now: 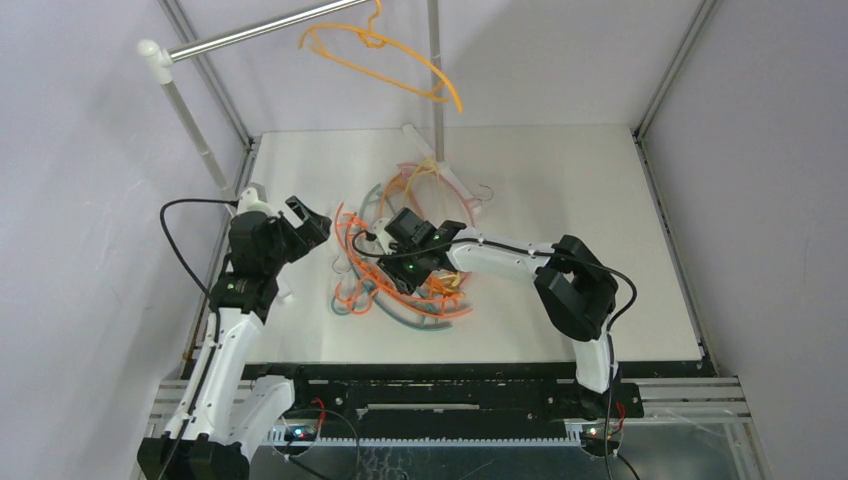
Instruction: Organize the hangers
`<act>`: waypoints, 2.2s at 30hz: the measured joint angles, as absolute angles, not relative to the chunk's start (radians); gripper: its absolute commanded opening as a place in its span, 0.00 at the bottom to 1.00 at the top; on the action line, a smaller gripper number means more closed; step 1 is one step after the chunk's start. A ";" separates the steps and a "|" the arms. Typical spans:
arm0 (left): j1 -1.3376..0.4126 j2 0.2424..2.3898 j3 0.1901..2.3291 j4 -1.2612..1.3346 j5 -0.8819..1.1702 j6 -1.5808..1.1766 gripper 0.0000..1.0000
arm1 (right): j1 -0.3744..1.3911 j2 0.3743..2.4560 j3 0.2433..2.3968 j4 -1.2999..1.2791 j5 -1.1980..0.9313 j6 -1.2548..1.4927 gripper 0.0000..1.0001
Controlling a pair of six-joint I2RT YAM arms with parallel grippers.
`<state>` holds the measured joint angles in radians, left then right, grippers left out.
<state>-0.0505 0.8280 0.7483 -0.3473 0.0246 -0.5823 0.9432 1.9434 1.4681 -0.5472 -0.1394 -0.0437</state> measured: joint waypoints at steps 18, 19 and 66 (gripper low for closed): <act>-0.051 0.763 0.699 -0.399 0.002 -0.583 0.98 | 0.952 2.038 1.437 -0.490 -0.220 -0.017 0.00; -0.051 0.763 0.699 -0.400 0.002 -0.583 0.98 | 0.951 2.038 1.437 -0.490 -0.222 -0.019 0.00; -0.054 0.688 0.817 -0.414 -0.046 -0.625 0.96 | 0.713 1.860 1.880 -0.521 -1.049 0.435 0.00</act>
<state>-0.0544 0.6884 0.8173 -0.4141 -0.0456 -0.6247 0.7132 1.8599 1.8805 -0.5209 -1.0492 0.4351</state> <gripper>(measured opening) 0.963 0.030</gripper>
